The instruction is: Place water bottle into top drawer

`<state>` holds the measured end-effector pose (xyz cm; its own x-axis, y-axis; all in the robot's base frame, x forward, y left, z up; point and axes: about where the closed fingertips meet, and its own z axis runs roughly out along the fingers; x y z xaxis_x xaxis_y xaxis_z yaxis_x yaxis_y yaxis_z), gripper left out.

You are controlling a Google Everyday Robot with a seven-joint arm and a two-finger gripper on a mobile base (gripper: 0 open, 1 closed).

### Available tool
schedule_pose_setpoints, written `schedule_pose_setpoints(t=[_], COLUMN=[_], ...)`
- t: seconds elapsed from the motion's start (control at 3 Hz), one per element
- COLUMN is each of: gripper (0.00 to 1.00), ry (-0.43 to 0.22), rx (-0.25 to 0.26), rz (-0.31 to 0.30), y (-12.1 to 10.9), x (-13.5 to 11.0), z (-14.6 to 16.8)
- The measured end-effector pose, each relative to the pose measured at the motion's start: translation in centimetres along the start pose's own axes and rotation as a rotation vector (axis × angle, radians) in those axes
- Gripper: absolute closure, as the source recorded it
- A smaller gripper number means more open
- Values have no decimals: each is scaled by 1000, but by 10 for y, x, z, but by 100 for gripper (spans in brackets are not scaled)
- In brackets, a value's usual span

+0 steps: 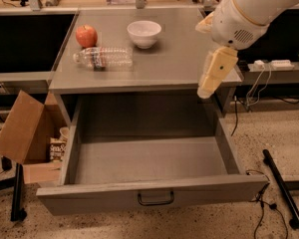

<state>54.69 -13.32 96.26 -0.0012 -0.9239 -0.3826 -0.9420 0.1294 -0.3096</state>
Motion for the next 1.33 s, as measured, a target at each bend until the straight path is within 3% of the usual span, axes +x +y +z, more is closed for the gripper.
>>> schedule_pose_setpoints(t=[0.33, 0.67, 1.33], gripper=[0, 0, 0], ry=[-159, -167, -245], rx=[-12, -20, -37], rz=[-55, -53, -44], y=[-25, -29, -83], x=[-53, -55, -73], z=[37, 45, 103])
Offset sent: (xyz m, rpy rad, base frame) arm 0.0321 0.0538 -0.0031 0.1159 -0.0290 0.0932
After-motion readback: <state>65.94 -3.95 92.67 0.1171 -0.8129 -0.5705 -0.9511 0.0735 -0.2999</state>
